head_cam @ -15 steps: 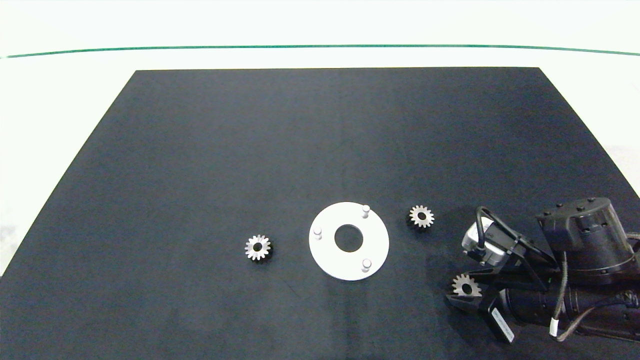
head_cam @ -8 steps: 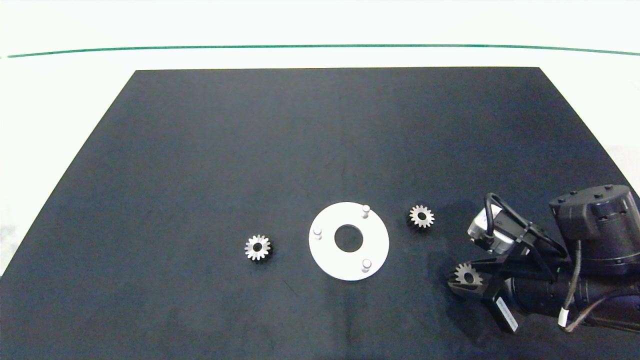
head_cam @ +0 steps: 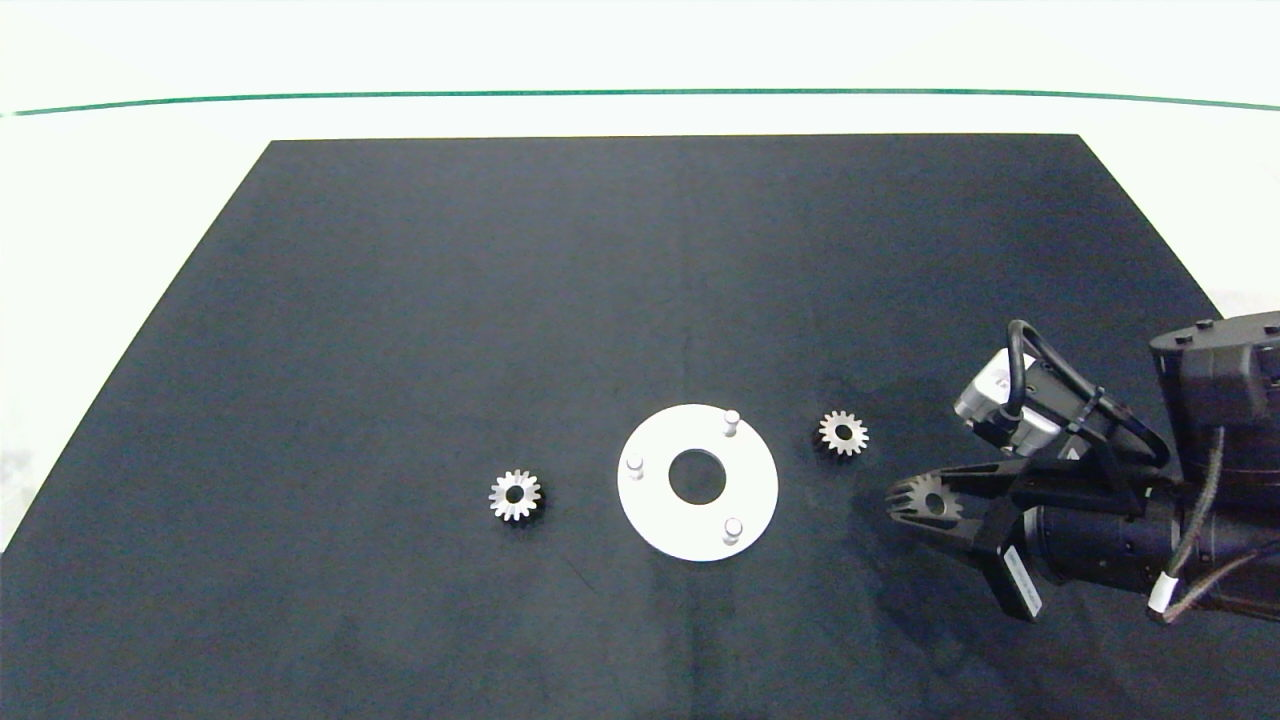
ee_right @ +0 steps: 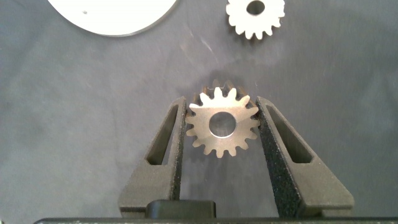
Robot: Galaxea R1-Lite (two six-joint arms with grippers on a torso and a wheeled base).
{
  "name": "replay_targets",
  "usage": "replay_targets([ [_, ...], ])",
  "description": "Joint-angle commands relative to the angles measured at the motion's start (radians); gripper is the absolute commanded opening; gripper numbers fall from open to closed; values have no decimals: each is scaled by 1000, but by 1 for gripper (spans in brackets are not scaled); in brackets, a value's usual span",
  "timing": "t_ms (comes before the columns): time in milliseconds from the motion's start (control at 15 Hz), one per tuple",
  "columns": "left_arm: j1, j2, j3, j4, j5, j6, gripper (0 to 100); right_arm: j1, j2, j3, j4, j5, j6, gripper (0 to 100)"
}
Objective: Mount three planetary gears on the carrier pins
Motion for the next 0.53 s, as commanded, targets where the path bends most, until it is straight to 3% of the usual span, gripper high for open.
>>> replay_targets([
  [67,3,2,0,3,-1,0,100,74,12,-122,130,-12,-2,0],
  [133,3,2,0,3,-1,0,100,98,24,-163,181,-25,-2,0],
  [200,3,1,0,3,-3,0,100,127,38,-194,190,-38,-2,0],
  [400,3,1,0,3,-3,0,100,215,82,-244,195,-97,-2,0],
  [467,4,1,0,3,-1,0,100,261,124,-263,195,-132,-2,0],
  [533,4,1,0,3,-1,0,100,273,137,-267,195,-138,-2,0],
])
